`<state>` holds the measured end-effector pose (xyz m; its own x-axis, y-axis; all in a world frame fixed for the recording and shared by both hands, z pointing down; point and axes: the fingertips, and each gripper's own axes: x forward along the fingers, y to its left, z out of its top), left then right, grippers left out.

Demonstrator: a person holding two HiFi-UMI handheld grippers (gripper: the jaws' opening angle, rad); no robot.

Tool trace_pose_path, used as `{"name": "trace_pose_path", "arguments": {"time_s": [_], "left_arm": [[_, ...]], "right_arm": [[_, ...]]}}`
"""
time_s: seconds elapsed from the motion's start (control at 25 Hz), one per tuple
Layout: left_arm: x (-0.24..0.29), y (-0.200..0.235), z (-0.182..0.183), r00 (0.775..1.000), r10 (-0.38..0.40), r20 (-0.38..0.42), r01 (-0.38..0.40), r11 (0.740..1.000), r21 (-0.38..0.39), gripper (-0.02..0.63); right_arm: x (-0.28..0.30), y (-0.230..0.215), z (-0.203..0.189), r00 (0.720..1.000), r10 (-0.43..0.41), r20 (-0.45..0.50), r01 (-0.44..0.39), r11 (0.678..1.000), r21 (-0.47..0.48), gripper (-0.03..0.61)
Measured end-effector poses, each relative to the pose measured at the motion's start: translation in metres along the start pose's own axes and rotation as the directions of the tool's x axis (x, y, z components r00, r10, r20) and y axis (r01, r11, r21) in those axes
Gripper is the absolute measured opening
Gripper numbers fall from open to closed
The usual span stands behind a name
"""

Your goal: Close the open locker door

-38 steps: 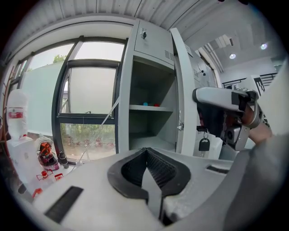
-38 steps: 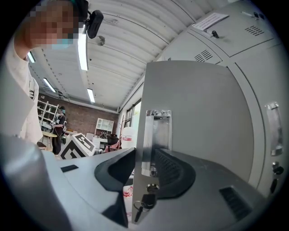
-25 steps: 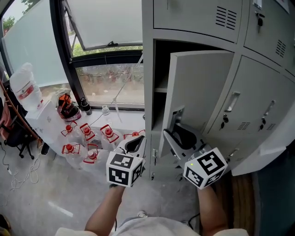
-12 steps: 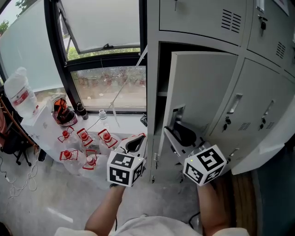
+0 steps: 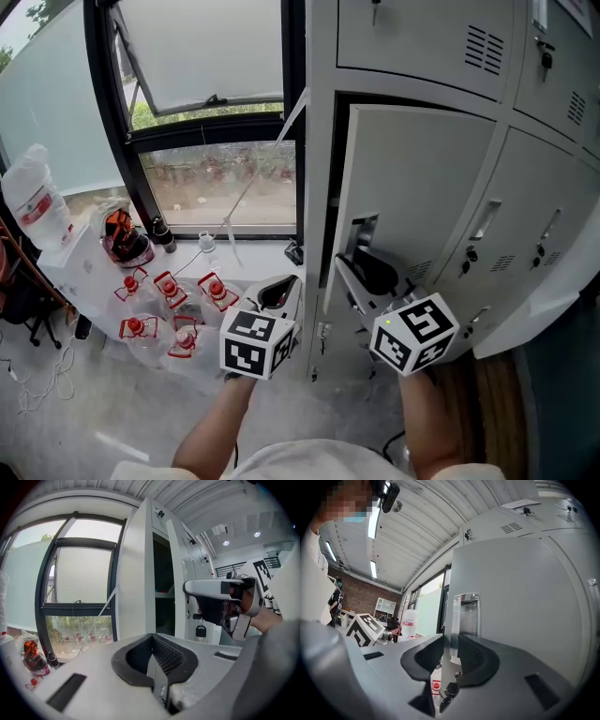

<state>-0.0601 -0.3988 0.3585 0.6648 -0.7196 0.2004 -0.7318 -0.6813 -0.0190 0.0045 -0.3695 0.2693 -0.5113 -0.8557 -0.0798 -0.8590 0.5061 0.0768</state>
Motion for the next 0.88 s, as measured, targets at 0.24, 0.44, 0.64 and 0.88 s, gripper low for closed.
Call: {"name": "trace_pose_path", "arguments": {"time_s": [0.24,0.44,0.64,0.88], "left_arm": [[0.008,0.011,-0.002,1.000,-0.018,-0.002,0.018,1.000,0.011,0.006],[0.012,0.022,-0.006,1.000,-0.022,-0.012,0.022,1.000,0.010,0.006],[0.018,0.030,-0.010,0.999,-0.027,-0.020,0.028,1.000,0.007,0.006],[0.023,0.035,-0.008,0.999,-0.029,-0.019,0.029,1.000,0.002,0.006]], "right_arm": [[0.020,-0.009,-0.003,0.999,-0.051,0.009,0.051,0.999,-0.007,0.087],[0.034,-0.017,-0.005,0.997,-0.077,0.009,0.078,0.997,-0.013,0.084],[0.046,-0.025,-0.007,0.995,-0.102,0.010,0.102,0.994,-0.027,0.080],[0.056,-0.035,-0.008,0.992,-0.125,0.005,0.125,0.992,-0.010,0.071]]}}
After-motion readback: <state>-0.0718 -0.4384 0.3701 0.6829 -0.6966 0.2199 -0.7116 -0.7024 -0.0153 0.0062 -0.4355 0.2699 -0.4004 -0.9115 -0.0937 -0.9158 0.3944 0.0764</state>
